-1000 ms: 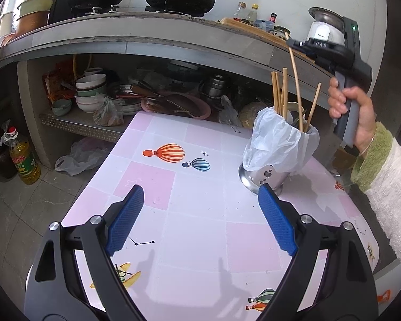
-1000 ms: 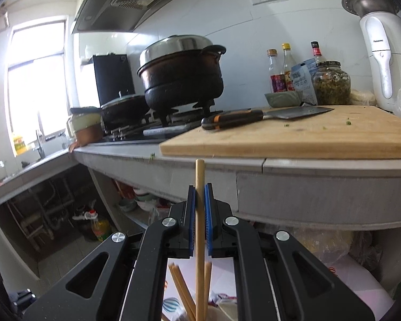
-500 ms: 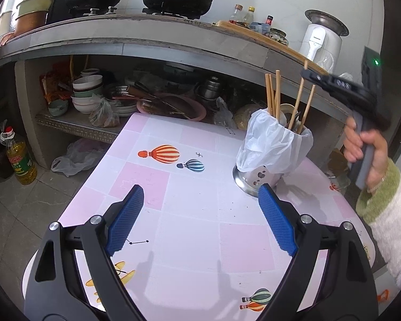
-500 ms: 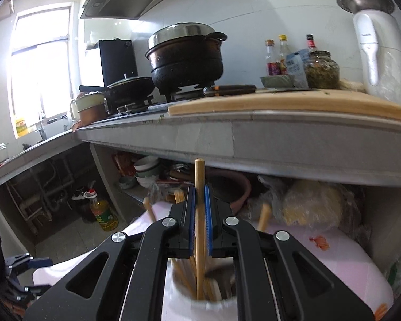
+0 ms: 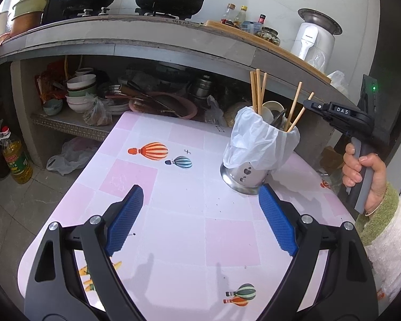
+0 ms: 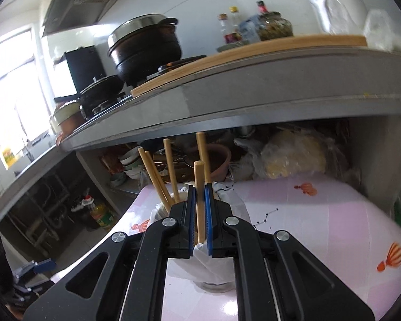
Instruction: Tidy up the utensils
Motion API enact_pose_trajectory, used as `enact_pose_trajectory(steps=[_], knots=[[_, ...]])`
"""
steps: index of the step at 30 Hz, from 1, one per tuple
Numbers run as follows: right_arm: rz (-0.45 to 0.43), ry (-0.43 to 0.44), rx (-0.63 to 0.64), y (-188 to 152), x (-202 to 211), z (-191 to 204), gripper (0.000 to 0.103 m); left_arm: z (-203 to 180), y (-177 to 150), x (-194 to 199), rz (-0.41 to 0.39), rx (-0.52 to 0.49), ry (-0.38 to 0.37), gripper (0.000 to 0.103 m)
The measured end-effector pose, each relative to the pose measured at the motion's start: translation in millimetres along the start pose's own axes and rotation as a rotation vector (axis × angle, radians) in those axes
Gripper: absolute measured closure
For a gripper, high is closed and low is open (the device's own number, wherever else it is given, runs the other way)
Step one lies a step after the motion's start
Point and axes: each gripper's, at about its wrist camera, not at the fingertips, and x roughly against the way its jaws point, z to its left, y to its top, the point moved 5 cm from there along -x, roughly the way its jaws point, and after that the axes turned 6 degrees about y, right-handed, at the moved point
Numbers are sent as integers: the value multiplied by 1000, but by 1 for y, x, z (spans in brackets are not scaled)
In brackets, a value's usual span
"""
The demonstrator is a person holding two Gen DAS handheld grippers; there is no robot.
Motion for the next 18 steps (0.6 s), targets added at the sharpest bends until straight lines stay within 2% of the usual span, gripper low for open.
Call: enact_pose_trajectory(steps=[3, 5, 7, 9, 11, 13, 16, 18], knots=[[12, -5, -27, 0, 4, -2, 95, -2, -2, 3, 7, 5, 9, 18], [9, -1, -30, -1, 13, 0, 90, -3, -3, 6, 7, 12, 7, 18], [-3, -21, -27, -2, 24, 3, 67, -4, -3, 9, 7, 14, 8, 17], [-25, -36, -21, -6, 42, 9, 61, -6, -3, 12, 6, 15, 10, 16], [-33, -61, -13, -15, 61, 16, 51, -7, -4, 14, 7, 15, 11, 15], [-31, -96, -7, -36, 84, 25, 35, -9, -6, 14, 24, 13, 10, 14], [23, -160, -7, -75, 105, 34, 23, -16, -13, 12, 68, -3, 7, 13], [70, -224, 0, -103, 114, 37, 18, -20, -17, 11, 85, -8, 3, 13]])
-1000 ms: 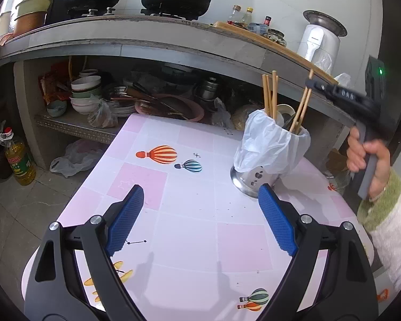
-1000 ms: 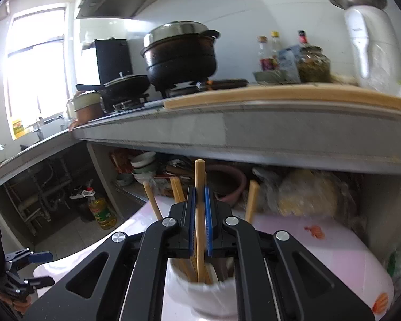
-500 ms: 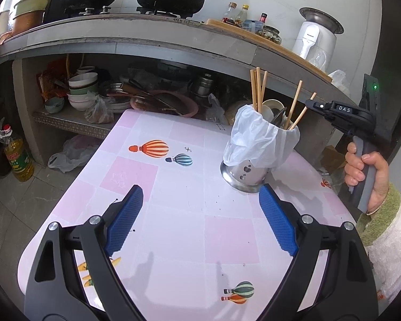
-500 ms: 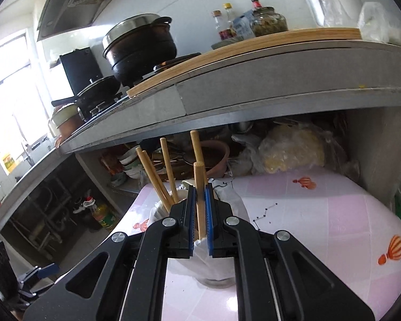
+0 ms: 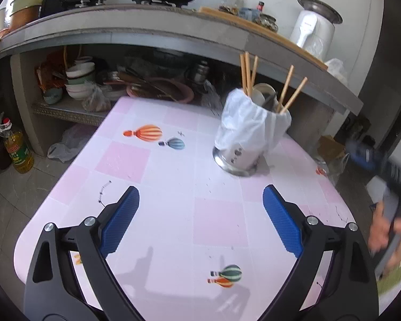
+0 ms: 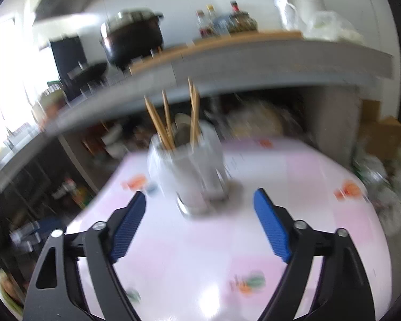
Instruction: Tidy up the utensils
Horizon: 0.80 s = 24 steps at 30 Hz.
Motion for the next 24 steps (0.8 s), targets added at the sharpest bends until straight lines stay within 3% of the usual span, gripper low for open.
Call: enact_pose_trajectory(steps=[4, 8, 18, 24], knots=[[65, -81, 2, -49, 11, 0, 13, -7, -4, 1, 20, -15, 42, 10], [82, -133, -7, -74, 25, -6, 9, -14, -4, 7, 12, -26, 87, 8], [10, -236, 3, -84, 67, -12, 7, -36, -14, 31, -38, -162, 269, 8], [-67, -276, 42, -85, 91, -2, 7, -41, -17, 60, -157, -168, 310, 8]])
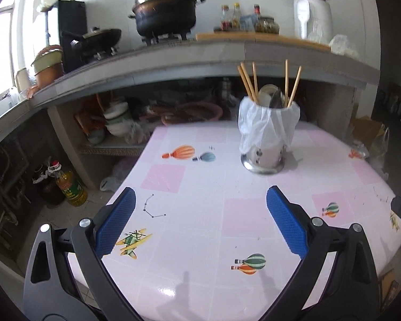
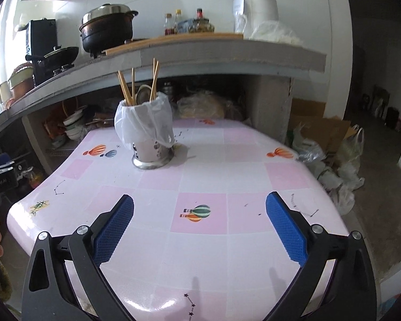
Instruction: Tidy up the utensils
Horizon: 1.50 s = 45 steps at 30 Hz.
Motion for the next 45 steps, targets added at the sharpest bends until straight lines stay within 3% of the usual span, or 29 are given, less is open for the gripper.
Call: enact_pose_trajectory(steps=[5, 25, 45], knots=[[-28, -18, 30, 0, 16, 2, 7, 8, -3, 15, -49, 46, -2, 8], [-20, -16, 30, -1, 15, 11, 7, 28, -11, 9, -30, 81, 15, 8], [-27, -16, 36, 1, 16, 15, 7, 19, -12, 10, -28, 62, -7, 8]])
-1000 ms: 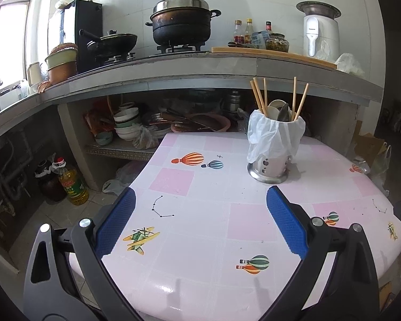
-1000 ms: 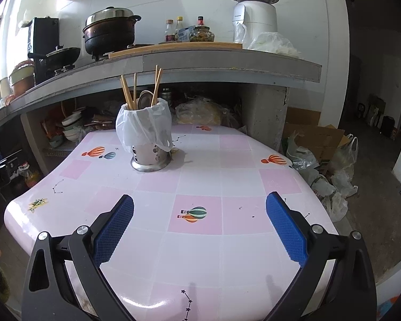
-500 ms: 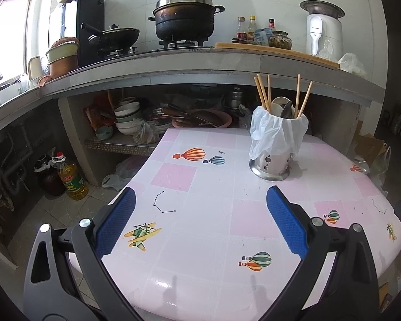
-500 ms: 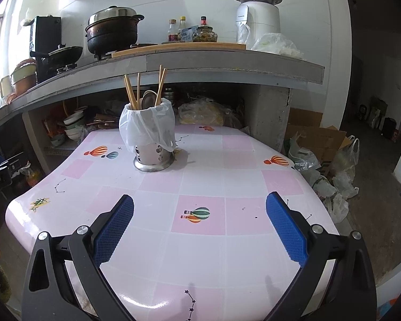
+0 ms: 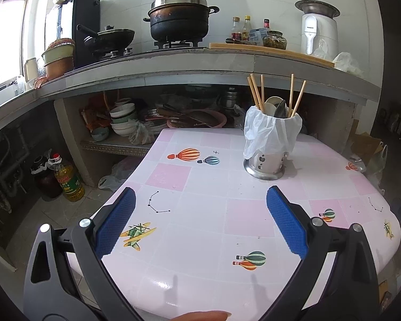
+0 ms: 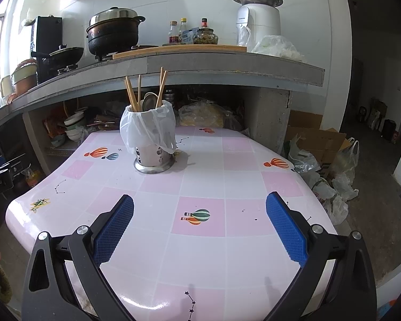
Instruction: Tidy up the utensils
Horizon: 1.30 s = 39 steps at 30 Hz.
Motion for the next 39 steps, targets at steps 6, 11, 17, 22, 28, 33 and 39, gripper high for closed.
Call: enact_pose_trajectory(steps=[6, 11, 17, 22, 28, 33, 39], knots=[[-3, 2, 7, 0, 1, 3, 7, -1, 1, 1, -2, 6, -4, 8], [-3, 3, 4, 0, 1, 3, 7, -2, 3, 3, -6, 1, -7, 8], [-4, 5, 3, 0, 2, 4, 7, -4, 4, 4, -14, -3, -10, 8], [-3, 7, 4, 0, 3, 4, 7, -4, 4, 4, -12, -2, -10, 8], [-1, 7, 0, 1, 2, 4, 7, -5, 4, 4, -9, -2, -13, 8], [-2, 6, 1, 1, 2, 4, 7, -5, 4, 4, -9, -1, -12, 8], [-2, 6, 1, 1, 2, 4, 7, -5, 4, 4, -9, -3, -12, 8]])
